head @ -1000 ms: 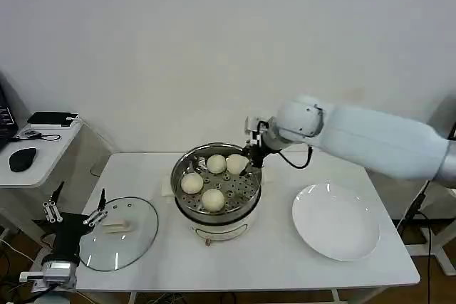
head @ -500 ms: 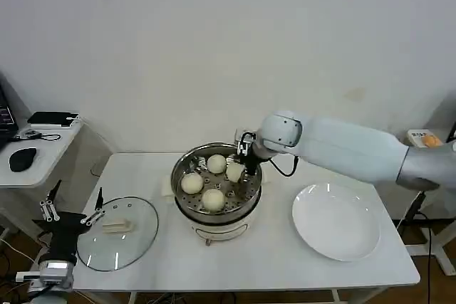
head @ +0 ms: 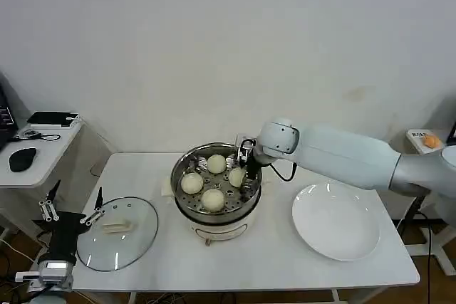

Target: Take steamed baozi put them in steamer then cover it.

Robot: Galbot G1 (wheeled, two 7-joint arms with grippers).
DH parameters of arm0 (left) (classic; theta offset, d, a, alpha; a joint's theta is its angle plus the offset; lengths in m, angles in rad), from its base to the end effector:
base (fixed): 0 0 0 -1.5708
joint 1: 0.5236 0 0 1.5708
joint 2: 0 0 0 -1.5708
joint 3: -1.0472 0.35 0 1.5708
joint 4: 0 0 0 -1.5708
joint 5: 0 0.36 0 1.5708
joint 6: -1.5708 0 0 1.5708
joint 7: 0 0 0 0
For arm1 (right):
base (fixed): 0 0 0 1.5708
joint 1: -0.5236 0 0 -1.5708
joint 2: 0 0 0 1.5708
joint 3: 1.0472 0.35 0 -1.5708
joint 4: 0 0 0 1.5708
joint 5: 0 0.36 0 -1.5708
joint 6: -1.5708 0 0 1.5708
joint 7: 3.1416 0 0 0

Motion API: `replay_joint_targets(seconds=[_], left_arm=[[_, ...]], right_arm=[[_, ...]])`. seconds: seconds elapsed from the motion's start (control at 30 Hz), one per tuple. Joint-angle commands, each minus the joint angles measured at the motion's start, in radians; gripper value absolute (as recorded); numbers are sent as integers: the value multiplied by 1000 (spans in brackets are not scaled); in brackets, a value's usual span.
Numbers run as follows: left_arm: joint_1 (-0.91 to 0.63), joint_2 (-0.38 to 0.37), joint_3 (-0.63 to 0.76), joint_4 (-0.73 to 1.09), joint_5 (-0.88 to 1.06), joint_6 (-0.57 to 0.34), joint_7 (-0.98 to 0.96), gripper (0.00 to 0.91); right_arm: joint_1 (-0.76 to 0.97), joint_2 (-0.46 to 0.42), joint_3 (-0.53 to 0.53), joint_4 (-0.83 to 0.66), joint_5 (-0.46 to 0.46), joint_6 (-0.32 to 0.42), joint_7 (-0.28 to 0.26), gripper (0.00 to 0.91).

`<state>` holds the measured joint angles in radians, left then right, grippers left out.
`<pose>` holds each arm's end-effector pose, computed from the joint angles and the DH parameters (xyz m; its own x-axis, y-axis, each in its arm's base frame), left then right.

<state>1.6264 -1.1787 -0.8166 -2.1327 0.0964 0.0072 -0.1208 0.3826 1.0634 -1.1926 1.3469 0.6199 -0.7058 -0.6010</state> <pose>0.1825 0.1418 -0.2539 -0.9862 -0.1267 -0.1064 -0.1643 0.8266 0.5383 0.5320 0.0946 -0.1269 -0.3179 -0.2927 0.9018 -0.9470 0.1433 -0.2874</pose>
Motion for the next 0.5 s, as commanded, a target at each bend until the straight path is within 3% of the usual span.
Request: replay_joint_targets(seconds=[0.03,0.2,0.27,0.3,0.33,0.37,0.4,0.43,0.47,0.5], left_arm=[[-1,1,2,6,0,0,-1,907],[-10,-4,10,24,-1,0,-2,907],[-13,-7,13,28,-2,0,-3,907],[-16,-9,15,30,-6,1,-4,907],[-20,-10,17,32,-10,1,-5,907],[-22,-11,18,37,-12,1,-7,907],[-24,-13,19,42,-13,1,-7,907],[-25,-15,19,46,-13,3,-9,907],[-24,-16,18,47,-14,4,-12,907],[-24,-18,19,49,-20,5,-22,907]], right_arm=[[-8,-32,84,56,29,-10,48,907],[8,-132,147,184,30,-6,81,907],[3,-184,175,250,35,10,128,907],[-15,-215,193,293,46,32,202,907],[-27,-224,209,308,51,51,228,907],[-42,-249,219,325,56,79,298,907],[-110,-286,275,358,97,162,401,907],[-211,-324,329,386,121,261,537,907],[-264,-336,397,401,108,292,588,907],[-439,-357,521,427,66,354,646,907]])
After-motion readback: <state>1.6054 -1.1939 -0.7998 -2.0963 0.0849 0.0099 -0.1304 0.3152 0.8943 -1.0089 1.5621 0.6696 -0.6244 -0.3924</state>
